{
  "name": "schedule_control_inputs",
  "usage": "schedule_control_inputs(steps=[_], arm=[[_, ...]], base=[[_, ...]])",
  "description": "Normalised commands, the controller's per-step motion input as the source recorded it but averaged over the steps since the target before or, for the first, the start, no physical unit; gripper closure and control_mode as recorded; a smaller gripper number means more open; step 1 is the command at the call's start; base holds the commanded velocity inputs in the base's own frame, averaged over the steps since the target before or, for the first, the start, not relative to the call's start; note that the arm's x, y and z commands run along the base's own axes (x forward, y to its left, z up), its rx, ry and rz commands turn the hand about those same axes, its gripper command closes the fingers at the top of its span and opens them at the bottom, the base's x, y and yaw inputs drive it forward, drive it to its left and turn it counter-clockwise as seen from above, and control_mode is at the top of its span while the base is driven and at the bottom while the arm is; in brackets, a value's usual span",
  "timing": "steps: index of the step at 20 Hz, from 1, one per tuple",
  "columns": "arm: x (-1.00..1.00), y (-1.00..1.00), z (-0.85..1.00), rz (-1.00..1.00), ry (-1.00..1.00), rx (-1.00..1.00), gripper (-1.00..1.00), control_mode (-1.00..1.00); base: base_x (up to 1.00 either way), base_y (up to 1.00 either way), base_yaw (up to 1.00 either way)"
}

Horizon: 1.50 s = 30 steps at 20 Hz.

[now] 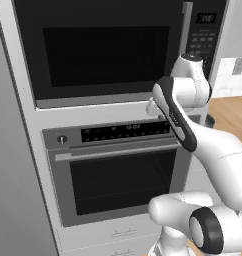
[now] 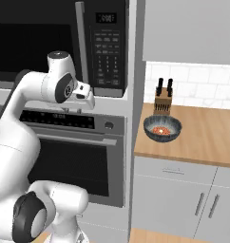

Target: Open the microwave, place the bowl with waffle inside the microwave, then close the microwave door and turn it on.

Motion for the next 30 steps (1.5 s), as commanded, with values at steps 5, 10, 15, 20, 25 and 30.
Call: schedule_control_inputs(steps=[5,10,15,20,25,30], arm=[[-0.41,0.0,-0.05,0.0,-0.02,0.0,-1.0,-1.0],[-0.83,0.0,-0.29,0.0,-0.07,0.0,-1.0,-1.0],[-0.69,0.0,-0.35,0.0,-0.09,0.0,-1.0,-1.0],[-0.61,0.01,-0.38,0.0,-0.13,0.0,-1.0,-1.0],[-0.6,0.0,-0.16,0.0,-0.14,0.0,-1.0,-1.0],[0.0,0.0,0.0,0.0,0.0,0.0,-1.0,1.0]], base=[[0.0,0.0,0.0],[0.0,0.0,0.0],[0.0,0.0,0.0],[0.0,0.0,0.0],[0.0,0.0,0.0],[-0.42,-0.06,0.05]])
